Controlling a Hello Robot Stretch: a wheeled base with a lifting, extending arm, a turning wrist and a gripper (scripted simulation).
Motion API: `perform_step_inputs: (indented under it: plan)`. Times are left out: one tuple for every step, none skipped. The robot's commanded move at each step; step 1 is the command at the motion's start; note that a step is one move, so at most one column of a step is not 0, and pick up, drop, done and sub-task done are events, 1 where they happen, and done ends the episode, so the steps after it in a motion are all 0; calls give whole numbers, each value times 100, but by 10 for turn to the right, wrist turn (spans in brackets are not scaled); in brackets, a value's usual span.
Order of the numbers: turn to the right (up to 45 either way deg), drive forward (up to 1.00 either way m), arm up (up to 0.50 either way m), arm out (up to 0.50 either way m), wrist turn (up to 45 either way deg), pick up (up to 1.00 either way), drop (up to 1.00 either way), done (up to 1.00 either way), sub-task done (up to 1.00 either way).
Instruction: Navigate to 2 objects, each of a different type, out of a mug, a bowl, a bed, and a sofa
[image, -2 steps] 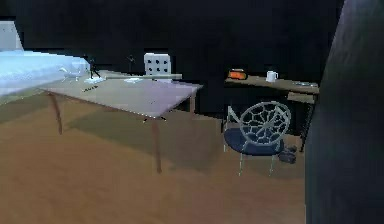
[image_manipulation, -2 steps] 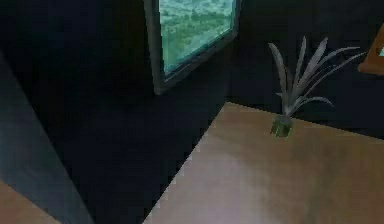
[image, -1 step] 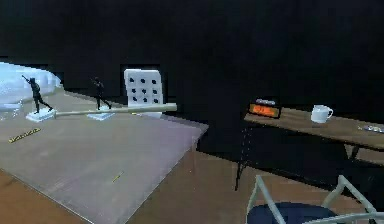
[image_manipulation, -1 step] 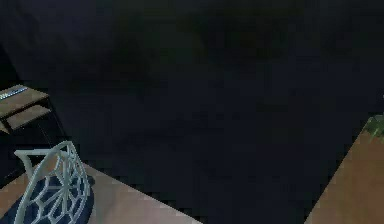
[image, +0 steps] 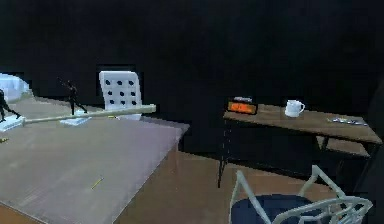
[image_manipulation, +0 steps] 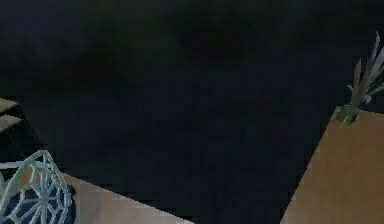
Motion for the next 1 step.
perform_step_inputs:
  plan:
    - [0,40,0,0,0,0,0,0,0]
